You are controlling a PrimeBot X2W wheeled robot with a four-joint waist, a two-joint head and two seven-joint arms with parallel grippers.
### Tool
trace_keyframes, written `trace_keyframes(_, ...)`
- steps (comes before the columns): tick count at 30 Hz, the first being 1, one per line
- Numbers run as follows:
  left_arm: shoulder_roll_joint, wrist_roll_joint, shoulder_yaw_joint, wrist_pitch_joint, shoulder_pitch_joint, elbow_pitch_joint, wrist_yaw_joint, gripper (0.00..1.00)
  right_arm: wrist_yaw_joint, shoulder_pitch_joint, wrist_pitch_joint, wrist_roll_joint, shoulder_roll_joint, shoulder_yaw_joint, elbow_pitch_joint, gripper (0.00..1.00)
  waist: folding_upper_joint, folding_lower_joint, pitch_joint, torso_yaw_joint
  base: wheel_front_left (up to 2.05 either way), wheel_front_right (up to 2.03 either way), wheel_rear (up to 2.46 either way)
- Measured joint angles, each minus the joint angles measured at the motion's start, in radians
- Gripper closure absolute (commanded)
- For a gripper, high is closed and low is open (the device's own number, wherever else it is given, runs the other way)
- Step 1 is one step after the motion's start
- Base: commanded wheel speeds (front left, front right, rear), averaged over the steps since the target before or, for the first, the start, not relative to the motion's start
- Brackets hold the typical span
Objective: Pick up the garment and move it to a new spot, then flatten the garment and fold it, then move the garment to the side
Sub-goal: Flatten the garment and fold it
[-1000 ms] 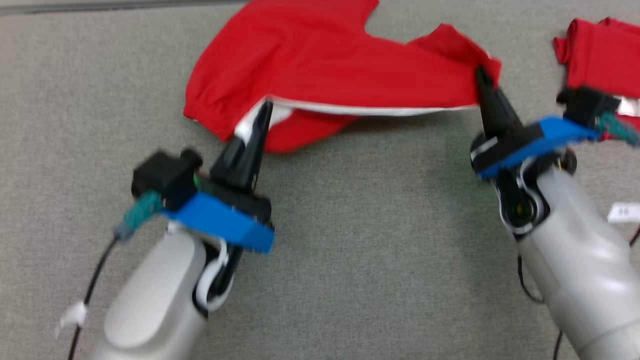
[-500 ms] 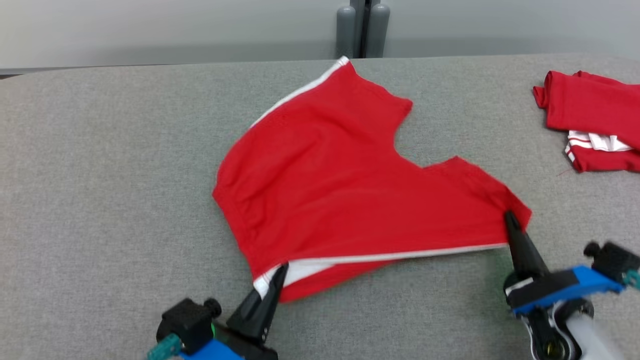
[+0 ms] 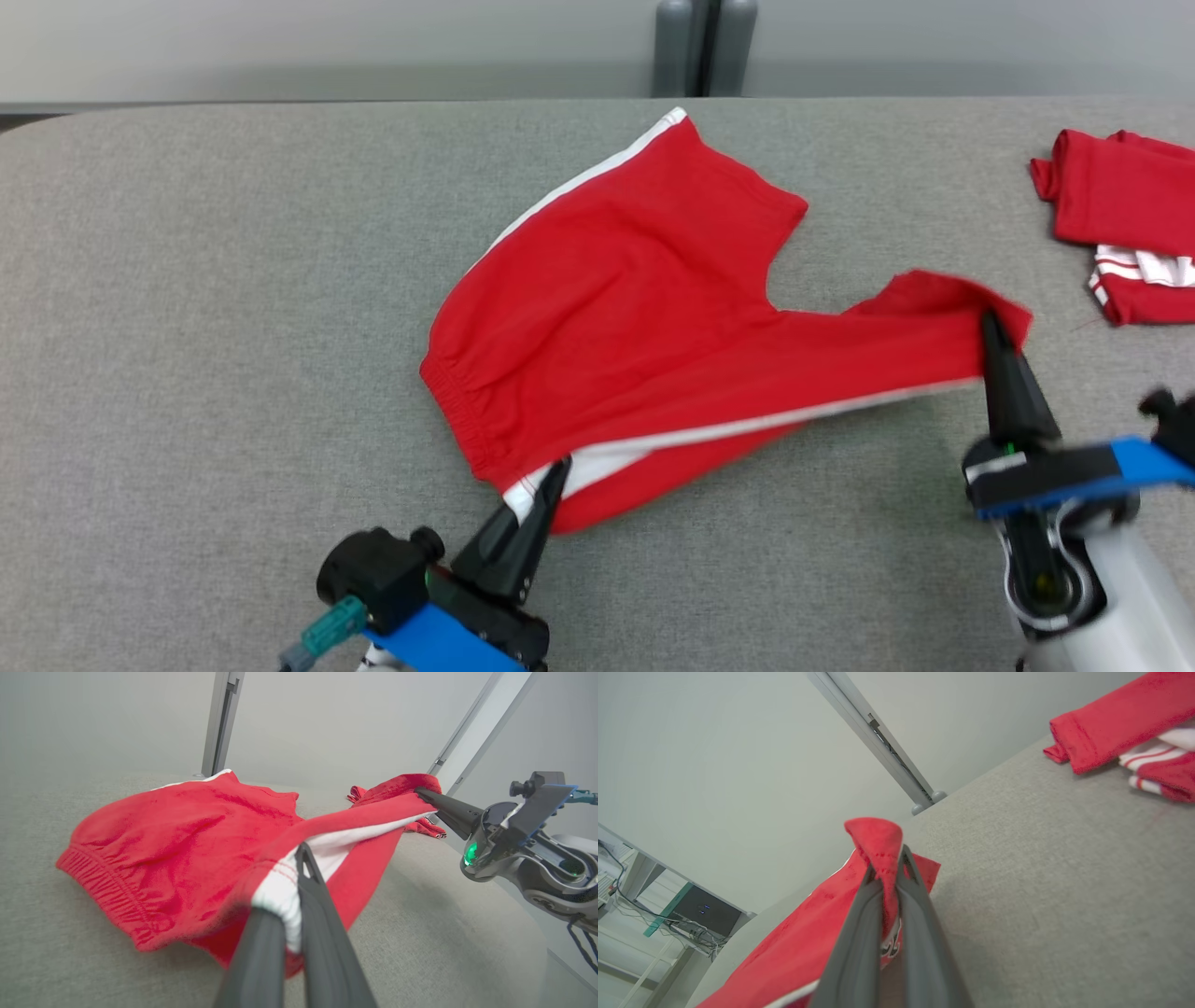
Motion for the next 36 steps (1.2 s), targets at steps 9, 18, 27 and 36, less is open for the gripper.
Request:
trace_keyframes(9,-0.081,0.013,0.072,-0.003,-0.115,0.034,-0.003,1.00,0.000,-0.314,0.068,-0.164,0.070,-0.045,0.165,1.00,0.0002,0.0001,0.059,0.059,0.00,0.00,0.00)
trace_keyframes(18,-0.144,0.020,0.104,-0.003,-0.261,0.118,-0.005,1.00,0.000,-0.641,0.084,-0.340,0.108,-0.073,0.477,1.00,0.0003,0.0002,0.148,0.136,0.00,0.00,0.00)
trace_keyframes(27,-0.176,0.007,0.098,-0.003,-0.373,0.194,-0.008,1.00,0.000,-0.880,0.034,-0.475,0.119,-0.112,0.767,1.00,0.0003,0.0001,0.231,0.195,0.00,0.00,0.00)
trace_keyframes(36,-0.198,0.072,0.139,-0.003,-0.400,0.248,-0.008,0.00,0.000,-0.959,0.004,-0.522,0.132,-0.106,0.906,0.00,0.0004,0.0001,0.253,0.203,0.00,0.00,0.00)
